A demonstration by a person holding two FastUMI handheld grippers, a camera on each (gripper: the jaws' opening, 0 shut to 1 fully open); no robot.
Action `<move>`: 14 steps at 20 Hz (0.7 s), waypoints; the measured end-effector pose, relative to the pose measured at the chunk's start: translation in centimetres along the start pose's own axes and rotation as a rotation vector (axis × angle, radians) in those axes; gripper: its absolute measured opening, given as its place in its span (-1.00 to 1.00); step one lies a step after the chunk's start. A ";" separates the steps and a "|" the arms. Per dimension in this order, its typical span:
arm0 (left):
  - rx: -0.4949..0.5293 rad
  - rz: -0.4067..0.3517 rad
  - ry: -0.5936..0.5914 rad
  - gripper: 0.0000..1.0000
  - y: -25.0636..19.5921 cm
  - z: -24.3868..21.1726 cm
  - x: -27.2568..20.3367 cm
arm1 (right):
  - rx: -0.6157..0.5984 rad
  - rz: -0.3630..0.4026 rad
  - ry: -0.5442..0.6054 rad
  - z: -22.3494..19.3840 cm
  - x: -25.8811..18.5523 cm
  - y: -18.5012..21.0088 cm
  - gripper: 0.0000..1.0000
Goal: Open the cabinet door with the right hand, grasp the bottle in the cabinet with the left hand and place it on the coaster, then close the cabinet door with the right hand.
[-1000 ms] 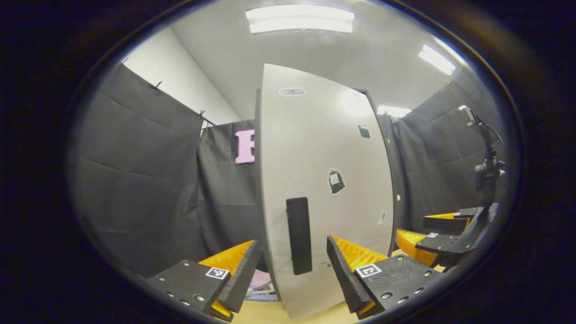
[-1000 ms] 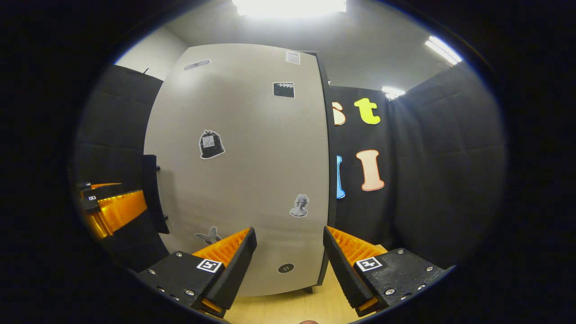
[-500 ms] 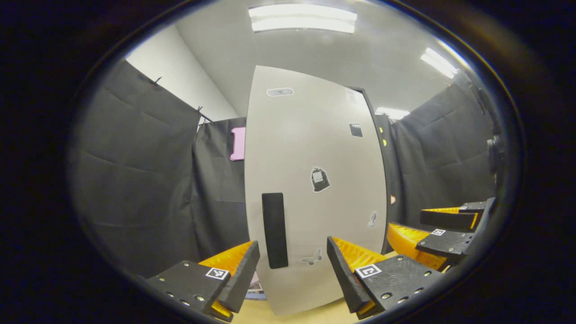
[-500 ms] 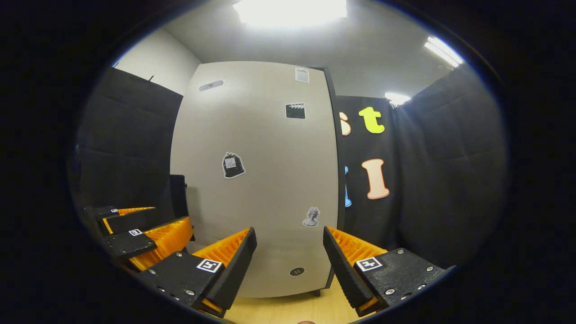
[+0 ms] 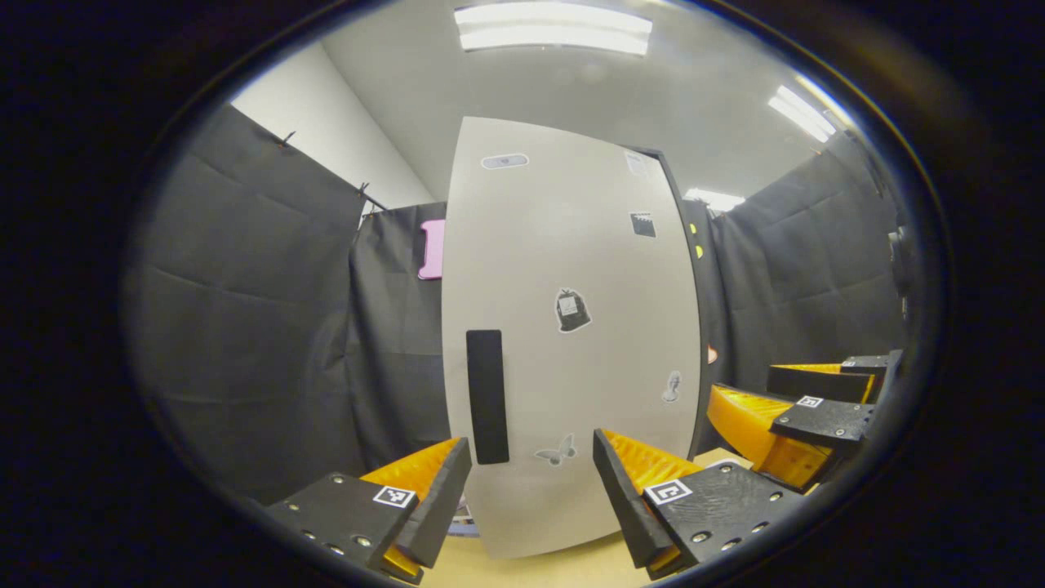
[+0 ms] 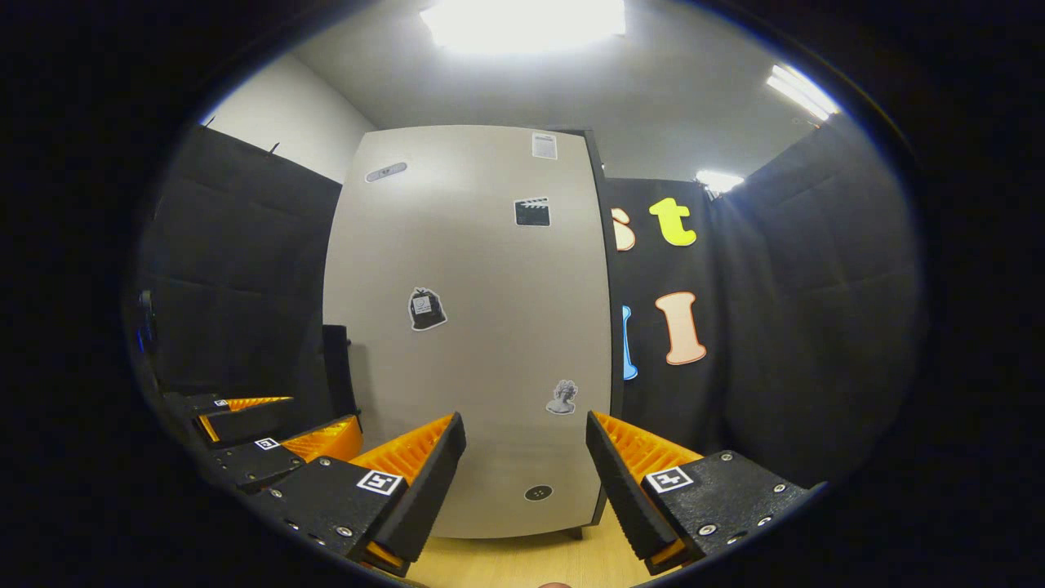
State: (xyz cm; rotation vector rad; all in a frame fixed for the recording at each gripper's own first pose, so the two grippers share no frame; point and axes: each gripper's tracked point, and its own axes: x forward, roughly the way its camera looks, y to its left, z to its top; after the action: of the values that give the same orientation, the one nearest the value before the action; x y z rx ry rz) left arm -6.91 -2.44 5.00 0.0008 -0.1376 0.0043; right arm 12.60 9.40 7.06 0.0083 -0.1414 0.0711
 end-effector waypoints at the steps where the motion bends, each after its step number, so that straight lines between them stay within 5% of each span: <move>1: 0.009 0.001 0.005 0.71 0.0 -0.2 0.0 | -0.002 -0.004 0.011 -0.3 0.1 -0.1 0.84; 2: 0.015 0.007 0.015 0.58 0.1 -0.4 0.0 | -0.008 -0.007 0.018 -0.5 0.1 -0.3 0.84; 3: 0.012 0.008 0.020 0.86 0.1 -0.5 -0.1 | -0.015 -0.010 0.021 -0.5 0.2 -0.3 0.84; 12: 0.002 0.009 0.071 0.86 -0.4 -1.8 -0.3 | -0.017 0.008 0.010 -0.4 0.5 0.1 0.84; 14: -0.006 0.010 0.074 0.72 -0.4 -2.0 0.3 | -0.018 0.005 0.015 -0.6 0.6 0.1 0.84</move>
State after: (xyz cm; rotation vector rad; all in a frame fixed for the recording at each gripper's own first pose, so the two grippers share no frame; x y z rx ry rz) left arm -6.30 -2.84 3.11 -0.0066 -0.0639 0.0136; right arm 13.26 9.59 6.54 -0.0110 -0.1269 0.0751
